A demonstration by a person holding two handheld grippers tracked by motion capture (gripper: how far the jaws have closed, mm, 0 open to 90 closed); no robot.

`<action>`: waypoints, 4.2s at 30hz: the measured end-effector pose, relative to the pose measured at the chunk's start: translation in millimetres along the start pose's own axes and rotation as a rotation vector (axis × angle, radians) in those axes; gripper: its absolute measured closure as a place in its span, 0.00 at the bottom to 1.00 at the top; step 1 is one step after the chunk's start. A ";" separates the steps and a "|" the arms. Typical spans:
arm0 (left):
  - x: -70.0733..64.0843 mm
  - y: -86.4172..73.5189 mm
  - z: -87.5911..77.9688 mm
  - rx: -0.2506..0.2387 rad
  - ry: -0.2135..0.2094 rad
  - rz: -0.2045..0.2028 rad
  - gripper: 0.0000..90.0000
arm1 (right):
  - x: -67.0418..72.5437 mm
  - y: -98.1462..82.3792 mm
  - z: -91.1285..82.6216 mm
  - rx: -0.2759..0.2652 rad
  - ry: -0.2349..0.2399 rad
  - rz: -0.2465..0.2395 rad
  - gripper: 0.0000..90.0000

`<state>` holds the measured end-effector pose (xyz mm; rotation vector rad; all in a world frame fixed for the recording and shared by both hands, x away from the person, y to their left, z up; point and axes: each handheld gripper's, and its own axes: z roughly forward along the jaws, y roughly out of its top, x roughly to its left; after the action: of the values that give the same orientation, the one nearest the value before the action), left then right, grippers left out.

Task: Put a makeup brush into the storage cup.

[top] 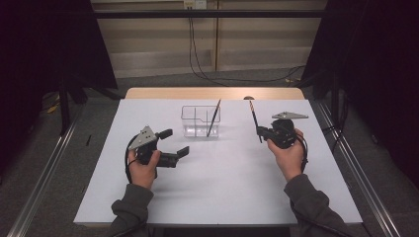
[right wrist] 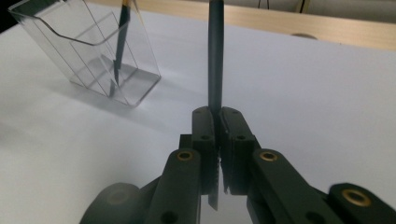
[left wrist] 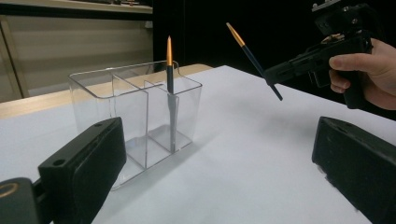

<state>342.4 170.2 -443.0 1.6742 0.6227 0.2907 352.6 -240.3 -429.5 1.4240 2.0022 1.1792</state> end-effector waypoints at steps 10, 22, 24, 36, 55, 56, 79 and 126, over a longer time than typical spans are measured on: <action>0.4 -0.8 0.6 0.006 -0.008 -0.010 0.03 | 4.3 -4.7 -4.3 -0.098 -0.013 -0.038 0.95; -0.5 -2.8 3.2 0.000 -0.018 -0.040 0.02 | 6.6 -12.1 -12.1 -0.206 0.006 -0.055 0.95; 0.2 -3.5 3.2 0.005 -0.021 -0.045 0.02 | 6.5 -13.2 -13.7 -0.223 0.015 -0.060 0.95; 0.0 -7.0 11.1 0.011 -0.032 -0.080 0.00 | 4.6 -16.8 -20.9 -0.274 0.053 -0.060 0.95; -1.8 -7.3 23.7 0.024 -0.036 -0.141 0.00 | 5.5 -18.6 -26.2 -0.326 0.118 -0.067 0.95; -1.8 -7.2 24.4 0.022 -0.036 -0.143 0.00 | 6.4 -18.8 -26.2 -0.324 0.120 -0.064 0.95; -8.4 4.8 44.7 -0.012 -0.027 -0.167 0.02 | 16.7 -22.0 -18.8 -0.321 0.171 -0.083 0.95; -26.3 41.4 100.2 -0.015 -0.120 -0.136 0.14 | 26.9 -22.2 -14.2 -0.316 0.232 -0.107 0.95</action>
<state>382.6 68.8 -419.5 1.6131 0.6394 0.0961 319.3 -224.1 -436.1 1.0533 1.9024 1.5893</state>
